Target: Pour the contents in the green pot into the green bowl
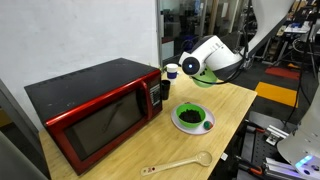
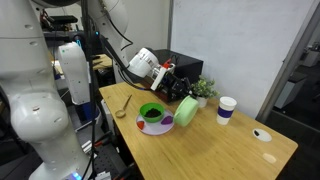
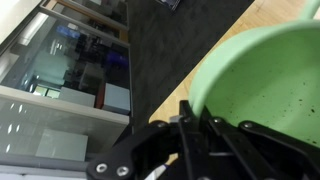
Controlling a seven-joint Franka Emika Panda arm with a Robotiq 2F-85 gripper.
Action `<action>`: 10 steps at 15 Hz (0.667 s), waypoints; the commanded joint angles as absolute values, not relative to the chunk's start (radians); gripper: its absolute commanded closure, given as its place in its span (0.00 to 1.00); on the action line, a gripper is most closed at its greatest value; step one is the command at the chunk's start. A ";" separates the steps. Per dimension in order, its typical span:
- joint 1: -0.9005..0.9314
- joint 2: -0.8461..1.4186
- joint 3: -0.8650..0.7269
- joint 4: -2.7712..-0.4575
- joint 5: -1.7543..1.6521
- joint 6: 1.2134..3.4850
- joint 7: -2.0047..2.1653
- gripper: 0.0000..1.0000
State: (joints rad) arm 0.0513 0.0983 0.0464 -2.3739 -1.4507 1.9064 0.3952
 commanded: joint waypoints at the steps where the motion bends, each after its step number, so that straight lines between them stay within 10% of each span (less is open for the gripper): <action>1: 0.000 0.119 0.009 -2.338 -1.397 1.978 0.348 0.98; 10: -0.124 0.136 -0.099 -2.322 -1.257 2.306 0.282 0.98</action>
State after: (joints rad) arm -0.0806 0.1188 -0.0767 -2.3452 -1.3255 2.1944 0.3362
